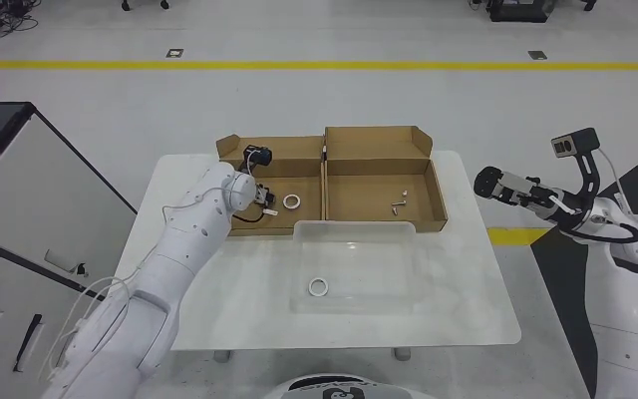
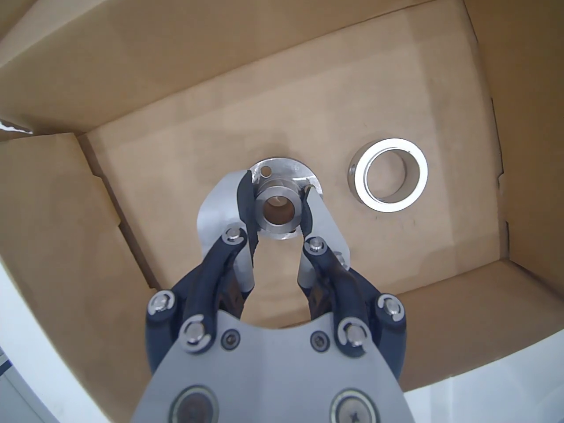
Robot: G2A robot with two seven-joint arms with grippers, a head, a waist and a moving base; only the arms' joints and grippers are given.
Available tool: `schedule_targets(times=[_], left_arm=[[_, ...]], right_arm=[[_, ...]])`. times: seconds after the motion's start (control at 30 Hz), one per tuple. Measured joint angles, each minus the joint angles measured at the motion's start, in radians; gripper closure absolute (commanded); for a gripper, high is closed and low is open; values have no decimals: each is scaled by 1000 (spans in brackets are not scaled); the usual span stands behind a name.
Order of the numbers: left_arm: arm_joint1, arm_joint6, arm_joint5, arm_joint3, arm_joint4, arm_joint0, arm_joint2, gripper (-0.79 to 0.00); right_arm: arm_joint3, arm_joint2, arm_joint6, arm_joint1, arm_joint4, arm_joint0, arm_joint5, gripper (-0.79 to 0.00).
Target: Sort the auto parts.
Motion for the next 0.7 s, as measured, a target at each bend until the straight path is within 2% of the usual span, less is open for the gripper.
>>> schedule_targets(times=[0.03,0.1,0.2,0.23,0.3,0.53,0.7], left_arm=[[-1,-2,0,4,0,-1,2,-160],[-5,0,0,13,-1,-5,5,-240],[-9,3,-5,28,-5,-10,8,-397],[-11,4,-7,33,-8,-11,8,-505],[-13,7,-13,44,-14,-15,8,-770],[-16,20,-34,62,-31,-23,-2,-785],[-8,30,-44,32,-32,-20,-28,-785]], right_arm=[[0,0,0,0,0,0,0,-785],[0,0,0,0,0,0,0,-785],[0,0,0,0,0,0,0,-785],[0,0,0,0,0,0,0,-785],[0,0,0,0,0,0,0,-785],[0,0,0,0,0,0,0,-785],[0,0,0,0,0,0,0,-785]])
